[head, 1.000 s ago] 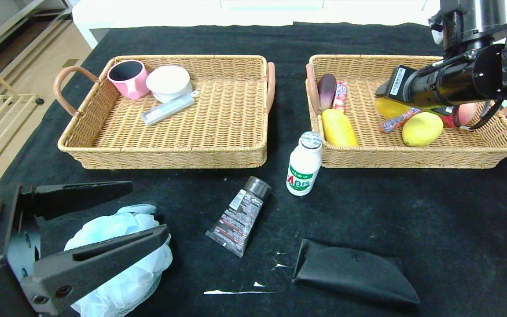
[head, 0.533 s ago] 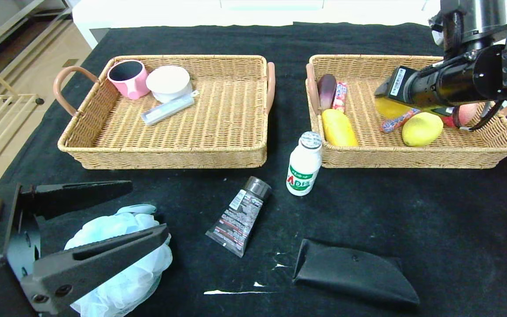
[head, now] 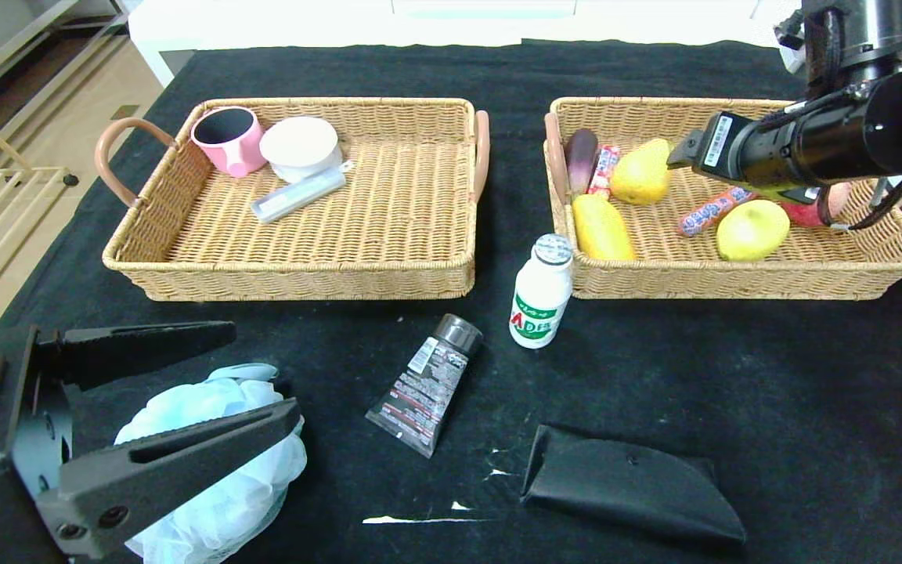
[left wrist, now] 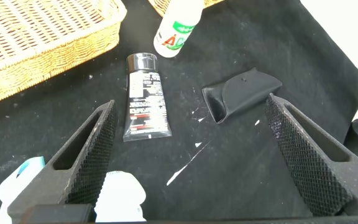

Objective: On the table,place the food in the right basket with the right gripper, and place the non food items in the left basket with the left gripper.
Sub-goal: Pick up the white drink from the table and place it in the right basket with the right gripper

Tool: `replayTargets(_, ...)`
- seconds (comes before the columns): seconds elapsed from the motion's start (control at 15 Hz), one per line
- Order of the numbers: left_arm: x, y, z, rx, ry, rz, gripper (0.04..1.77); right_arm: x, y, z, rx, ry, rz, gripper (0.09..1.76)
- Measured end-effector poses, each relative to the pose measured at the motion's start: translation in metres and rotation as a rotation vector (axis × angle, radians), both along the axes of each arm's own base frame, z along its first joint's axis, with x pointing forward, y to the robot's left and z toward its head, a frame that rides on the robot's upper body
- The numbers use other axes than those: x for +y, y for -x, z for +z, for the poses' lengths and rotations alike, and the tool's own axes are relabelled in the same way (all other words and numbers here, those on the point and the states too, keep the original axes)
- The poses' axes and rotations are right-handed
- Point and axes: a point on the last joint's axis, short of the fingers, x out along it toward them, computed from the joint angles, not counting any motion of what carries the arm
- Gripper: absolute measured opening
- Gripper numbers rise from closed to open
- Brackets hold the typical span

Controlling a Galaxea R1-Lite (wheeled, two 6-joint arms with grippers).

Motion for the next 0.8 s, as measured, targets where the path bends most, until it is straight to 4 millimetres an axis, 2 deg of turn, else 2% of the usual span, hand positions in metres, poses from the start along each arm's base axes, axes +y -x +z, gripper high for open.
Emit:
replayTargets(0.27, 0.0, 0.0, 0.0, 0.0, -0.001, 0.0, 1.72, 0.001, 0.024, -0.009, 0.061, 0.054, 0.097, 1.63)
replayTargets(0.6, 0.0, 0.0, -0.001, 0.004, -0.002, 0.0, 1.72, -0.005, 0.093, -0.025, 0.127, 0.22, 0.458, 1.67)
replayTargets(0.8, 0.0, 0.0, -0.001, 0.004, -0.003, 0.0, 1.72, -0.001, 0.13, -0.033, 0.104, 0.295, 0.616, 1.68)
